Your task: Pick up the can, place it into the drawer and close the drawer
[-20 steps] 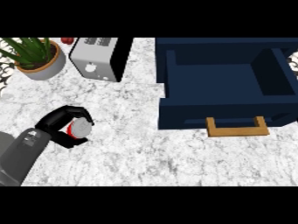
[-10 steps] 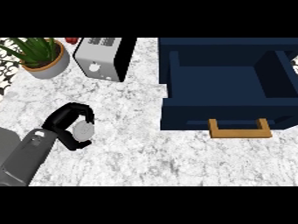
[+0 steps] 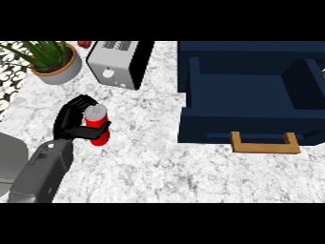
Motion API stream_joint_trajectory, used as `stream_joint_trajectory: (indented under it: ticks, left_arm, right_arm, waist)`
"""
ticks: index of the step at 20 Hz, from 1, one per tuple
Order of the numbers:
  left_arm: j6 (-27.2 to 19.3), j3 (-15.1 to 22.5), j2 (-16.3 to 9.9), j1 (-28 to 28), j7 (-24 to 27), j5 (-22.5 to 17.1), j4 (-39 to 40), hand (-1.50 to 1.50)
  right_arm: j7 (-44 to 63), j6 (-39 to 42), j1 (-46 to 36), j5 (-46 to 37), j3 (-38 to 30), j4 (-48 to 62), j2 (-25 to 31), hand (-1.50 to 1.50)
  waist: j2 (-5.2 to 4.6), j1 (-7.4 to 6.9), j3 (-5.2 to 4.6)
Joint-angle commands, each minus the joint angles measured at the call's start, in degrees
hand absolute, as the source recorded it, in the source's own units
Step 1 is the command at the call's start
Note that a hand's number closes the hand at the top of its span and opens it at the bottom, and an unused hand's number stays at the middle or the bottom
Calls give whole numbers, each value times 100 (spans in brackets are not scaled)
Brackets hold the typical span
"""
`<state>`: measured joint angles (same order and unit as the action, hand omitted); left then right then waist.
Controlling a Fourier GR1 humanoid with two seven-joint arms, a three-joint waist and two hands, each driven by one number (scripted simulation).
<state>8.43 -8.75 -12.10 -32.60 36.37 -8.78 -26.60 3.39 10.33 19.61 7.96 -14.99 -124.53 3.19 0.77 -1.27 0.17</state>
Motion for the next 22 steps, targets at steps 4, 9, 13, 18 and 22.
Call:
stream_joint_trajectory:
  ticks: [4,9,13,18,22]
  left_arm:
    - [-1069,476,680,344,-1249,37,-2208,150]
    - [-1646,899,806,225,-2654,208,-3788,150]
    - [-2177,1387,1188,54,-3738,416,-4722,150]
    - [-2631,1732,1202,-754,-4677,714,-4980,150]
    - [-2909,1944,1207,-1269,-4777,834,-4717,150]
  right_arm:
    - [-101,160,158,113,-204,-37,73,-150]
    - [-6,160,329,174,-123,-317,-91,-150]
    - [135,129,26,169,-100,-263,-28,-150]
    - [68,5,-85,-130,96,-189,-219,-150]
    - [120,155,-167,75,-126,-69,-56,-150]
  waist:
    - [31,-47,5]
    - [-2,48,-5]
    - [-19,77,-7]
    - [-55,148,-12]
    - [-71,188,-14]
